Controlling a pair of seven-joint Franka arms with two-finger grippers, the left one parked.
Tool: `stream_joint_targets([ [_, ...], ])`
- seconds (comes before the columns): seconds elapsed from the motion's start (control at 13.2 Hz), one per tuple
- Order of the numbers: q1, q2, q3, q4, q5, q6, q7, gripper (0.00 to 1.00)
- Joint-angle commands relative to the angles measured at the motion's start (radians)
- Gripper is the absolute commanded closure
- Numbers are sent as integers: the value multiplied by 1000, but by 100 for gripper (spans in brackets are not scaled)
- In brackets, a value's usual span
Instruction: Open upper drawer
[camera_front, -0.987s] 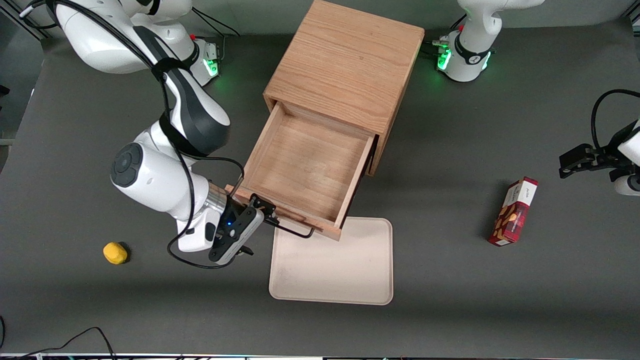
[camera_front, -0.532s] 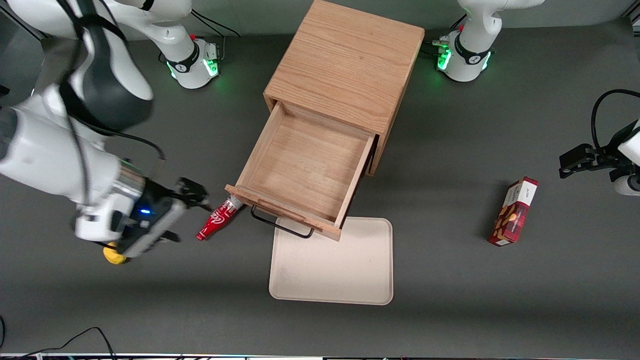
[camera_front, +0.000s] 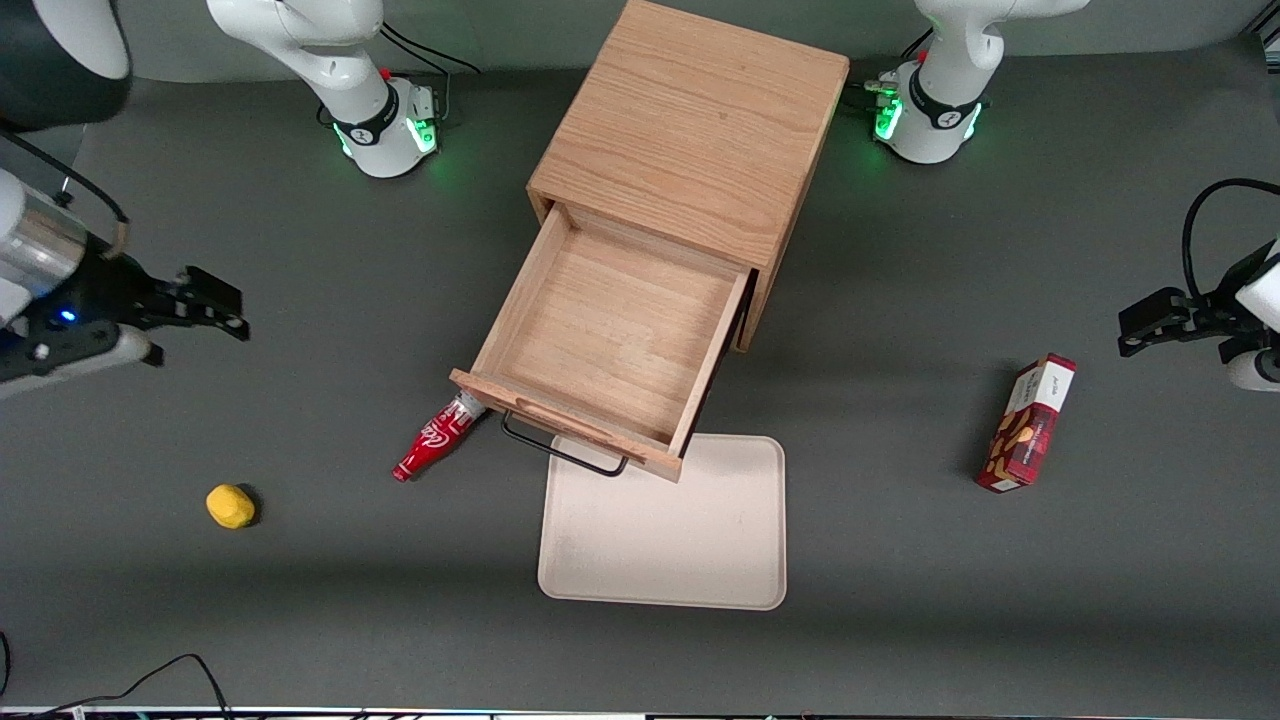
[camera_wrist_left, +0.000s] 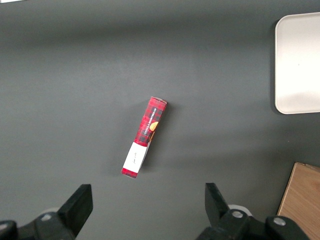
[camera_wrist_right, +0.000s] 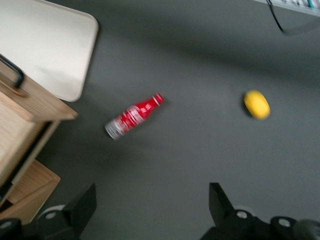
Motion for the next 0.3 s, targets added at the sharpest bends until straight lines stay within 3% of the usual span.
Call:
stream_joint_targets([
  [0.0, -27, -89, -36, -139, -10, 15, 35, 0],
  [0.23, -20, -95, -36, -136, -29, 16, 38, 0],
])
